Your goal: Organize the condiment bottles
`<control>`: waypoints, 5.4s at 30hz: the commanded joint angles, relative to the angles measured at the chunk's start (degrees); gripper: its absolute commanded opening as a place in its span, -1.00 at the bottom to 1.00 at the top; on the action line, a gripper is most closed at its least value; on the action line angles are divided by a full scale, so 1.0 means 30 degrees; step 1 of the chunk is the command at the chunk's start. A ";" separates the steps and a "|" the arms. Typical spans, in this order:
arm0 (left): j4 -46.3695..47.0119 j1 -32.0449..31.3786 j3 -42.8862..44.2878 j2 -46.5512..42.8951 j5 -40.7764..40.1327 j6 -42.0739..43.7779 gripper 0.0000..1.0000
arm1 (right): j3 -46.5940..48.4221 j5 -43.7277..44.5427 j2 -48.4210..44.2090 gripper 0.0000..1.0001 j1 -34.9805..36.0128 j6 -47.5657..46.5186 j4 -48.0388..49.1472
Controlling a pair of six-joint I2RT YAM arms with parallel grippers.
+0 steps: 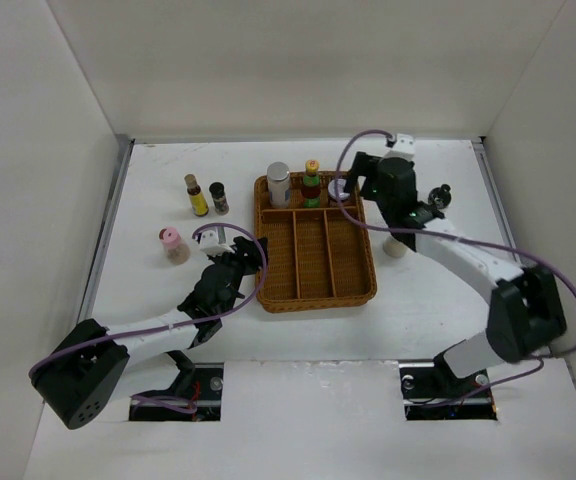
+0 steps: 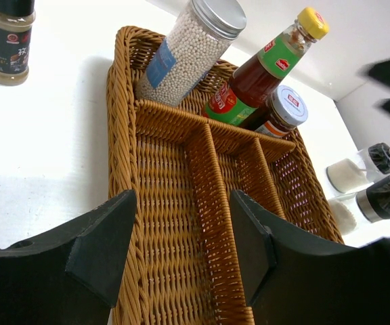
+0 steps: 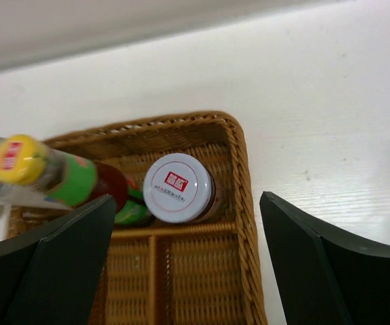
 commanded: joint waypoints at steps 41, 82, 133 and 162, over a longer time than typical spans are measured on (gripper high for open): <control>0.0872 0.0174 0.0326 0.0336 0.0443 -0.0162 0.11 | -0.3262 0.4920 -0.3572 0.11 0.3346 -0.2398 0.3460; 0.0960 0.0086 0.0238 0.0277 0.0590 -0.0220 0.11 | -0.3319 0.3573 -0.0961 0.99 -0.7493 -0.1167 0.1557; -0.7617 0.1782 0.4158 -0.3560 -0.1401 0.0161 0.29 | -0.9966 0.4331 -0.9574 -0.02 0.7565 -0.0345 0.1440; -1.1345 0.7439 1.5675 0.9678 -0.1548 0.1624 0.47 | -1.2839 0.4390 -1.1330 1.00 0.8590 -0.0347 0.5221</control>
